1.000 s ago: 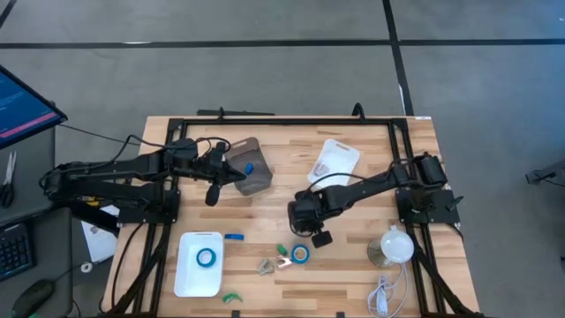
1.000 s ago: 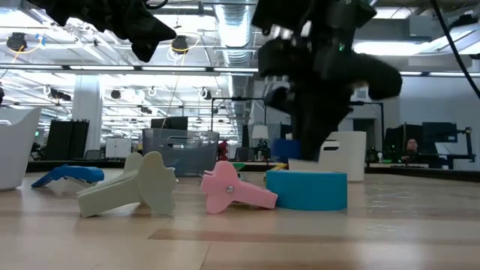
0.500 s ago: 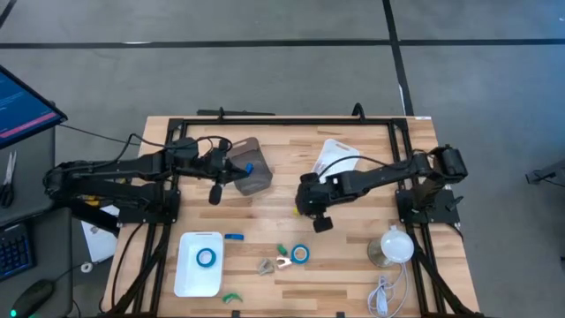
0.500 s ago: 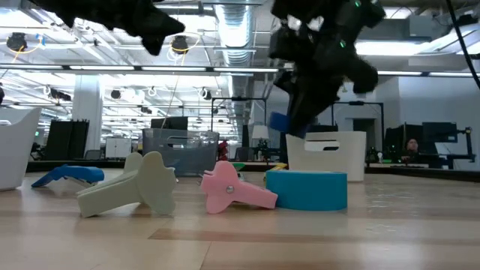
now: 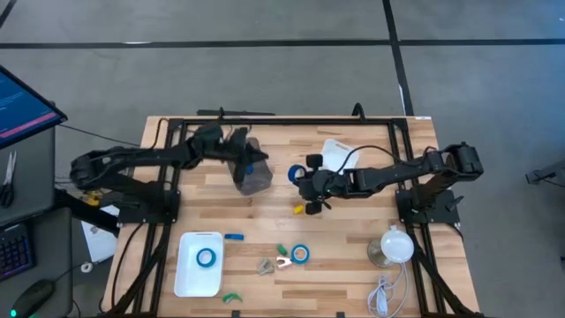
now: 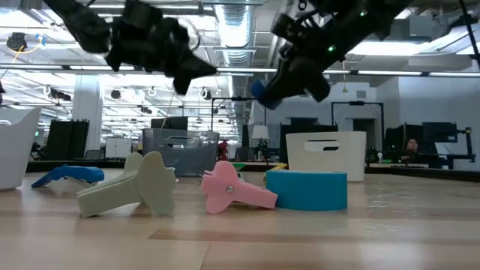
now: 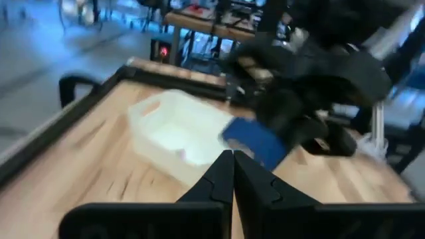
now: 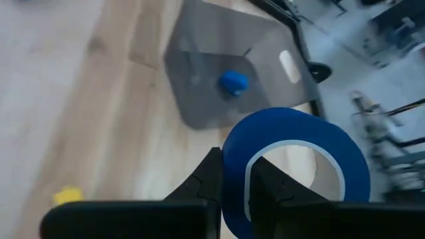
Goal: Pick and place Stapler, Stapler remover, tape
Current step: Put the blue tape into the bottom white bin
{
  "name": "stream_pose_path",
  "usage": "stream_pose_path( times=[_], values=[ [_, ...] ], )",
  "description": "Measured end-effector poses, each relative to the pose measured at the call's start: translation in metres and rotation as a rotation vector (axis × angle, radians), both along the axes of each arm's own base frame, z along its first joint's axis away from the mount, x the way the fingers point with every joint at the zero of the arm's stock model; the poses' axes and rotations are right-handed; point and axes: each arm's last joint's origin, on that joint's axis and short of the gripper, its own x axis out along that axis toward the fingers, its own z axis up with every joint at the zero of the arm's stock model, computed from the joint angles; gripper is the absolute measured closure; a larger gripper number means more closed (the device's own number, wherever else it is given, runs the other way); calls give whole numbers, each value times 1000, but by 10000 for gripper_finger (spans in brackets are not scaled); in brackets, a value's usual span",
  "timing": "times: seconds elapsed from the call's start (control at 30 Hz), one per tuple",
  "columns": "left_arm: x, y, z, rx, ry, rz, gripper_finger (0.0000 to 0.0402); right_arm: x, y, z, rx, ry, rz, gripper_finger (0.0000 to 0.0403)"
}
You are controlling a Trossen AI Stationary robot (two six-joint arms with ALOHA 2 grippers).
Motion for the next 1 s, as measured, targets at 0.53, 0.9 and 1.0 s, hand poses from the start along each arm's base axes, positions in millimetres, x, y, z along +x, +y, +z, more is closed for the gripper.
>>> stream_pose_path(
  times=[0.53,0.9,1.0],
  values=[
    [-1,27,-22,-477,25,-102,399,33,-15,-24,-128,-155,-28,375],
    [5,17,-21,-545,30,-120,295,37,-9,-16,-148,-239,1,375],
    [8,12,-21,-544,35,-143,263,38,-8,-12,-146,-280,3,375]
  ],
)
